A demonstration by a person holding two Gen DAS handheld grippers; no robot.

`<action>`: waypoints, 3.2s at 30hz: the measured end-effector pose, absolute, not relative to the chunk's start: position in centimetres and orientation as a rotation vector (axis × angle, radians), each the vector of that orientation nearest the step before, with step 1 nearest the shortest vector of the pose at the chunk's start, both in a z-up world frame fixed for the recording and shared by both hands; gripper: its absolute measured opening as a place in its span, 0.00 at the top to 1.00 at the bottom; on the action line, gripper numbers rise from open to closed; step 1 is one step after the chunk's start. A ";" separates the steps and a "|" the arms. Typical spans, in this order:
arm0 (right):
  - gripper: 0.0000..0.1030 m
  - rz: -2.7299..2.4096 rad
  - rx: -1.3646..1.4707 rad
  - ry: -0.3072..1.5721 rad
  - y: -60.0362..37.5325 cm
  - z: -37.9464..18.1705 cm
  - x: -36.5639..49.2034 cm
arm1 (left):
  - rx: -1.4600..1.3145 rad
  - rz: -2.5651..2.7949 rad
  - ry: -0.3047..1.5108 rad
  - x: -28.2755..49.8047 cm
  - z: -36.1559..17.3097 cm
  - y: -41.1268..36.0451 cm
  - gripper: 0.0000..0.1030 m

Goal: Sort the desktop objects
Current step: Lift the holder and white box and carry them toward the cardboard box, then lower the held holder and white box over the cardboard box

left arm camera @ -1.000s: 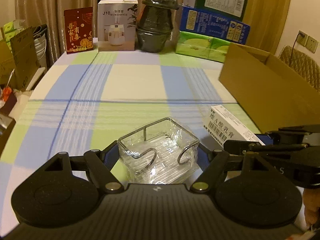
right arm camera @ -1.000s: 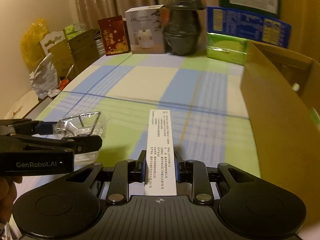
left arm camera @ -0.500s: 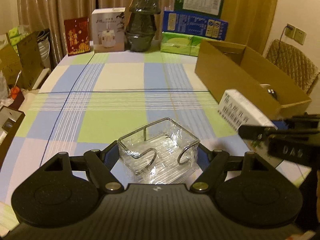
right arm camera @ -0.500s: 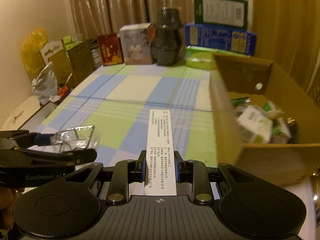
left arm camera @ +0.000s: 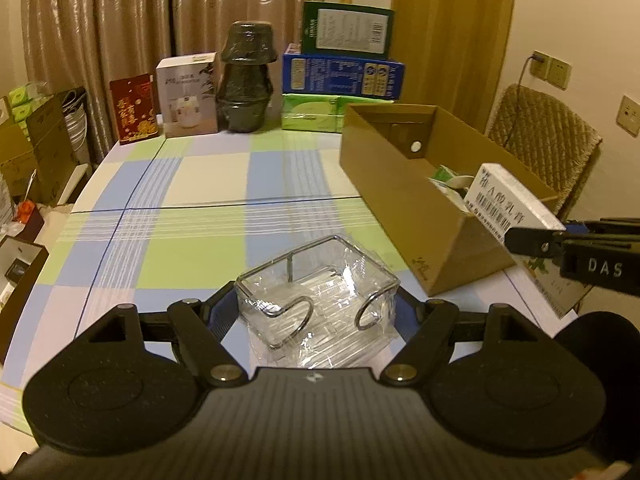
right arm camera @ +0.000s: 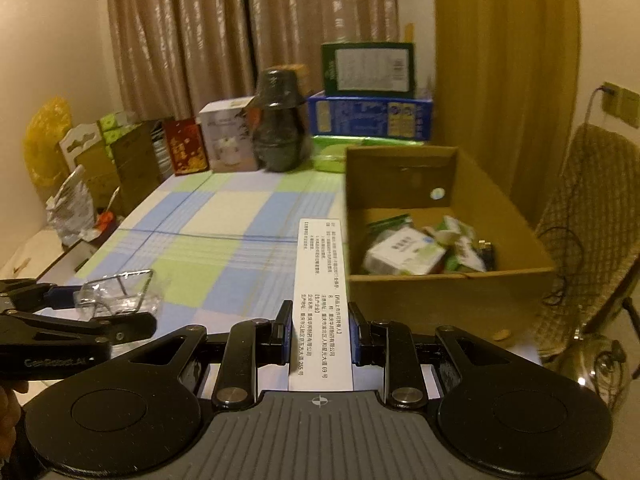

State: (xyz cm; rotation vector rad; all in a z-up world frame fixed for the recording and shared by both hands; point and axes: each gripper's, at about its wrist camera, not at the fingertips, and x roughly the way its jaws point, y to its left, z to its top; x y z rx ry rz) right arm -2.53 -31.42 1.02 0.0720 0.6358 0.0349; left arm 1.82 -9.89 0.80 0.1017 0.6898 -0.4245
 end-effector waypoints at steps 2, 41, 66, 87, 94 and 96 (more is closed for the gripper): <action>0.78 0.015 0.079 0.629 -32.5 1.4 -3.1 | 0.104 -0.433 0.691 1.4 0.9 -10.3 0.29; 0.78 -0.161 0.121 0.575 -42.8 3.2 -6.1 | 0.207 -0.649 0.660 0.8 2.0 -20.4 0.29; 0.78 -0.129 0.119 0.576 -46.7 4.4 2.1 | 0.202 -0.700 0.641 8.9 3.8 -26.9 0.29; 0.78 -0.109 0.134 0.602 -48.9 3.1 8.8 | 0.203 -0.716 0.706 16.5 1.9 -30.4 0.29; 0.78 -0.118 0.135 0.603 -49.2 2.9 10.1 | 0.208 -0.721 0.706 17.9 1.7 -30.8 0.29; 0.77 -0.119 0.135 0.601 -49.2 2.9 10.4 | 0.206 -0.722 0.705 18.2 1.6 -30.9 0.29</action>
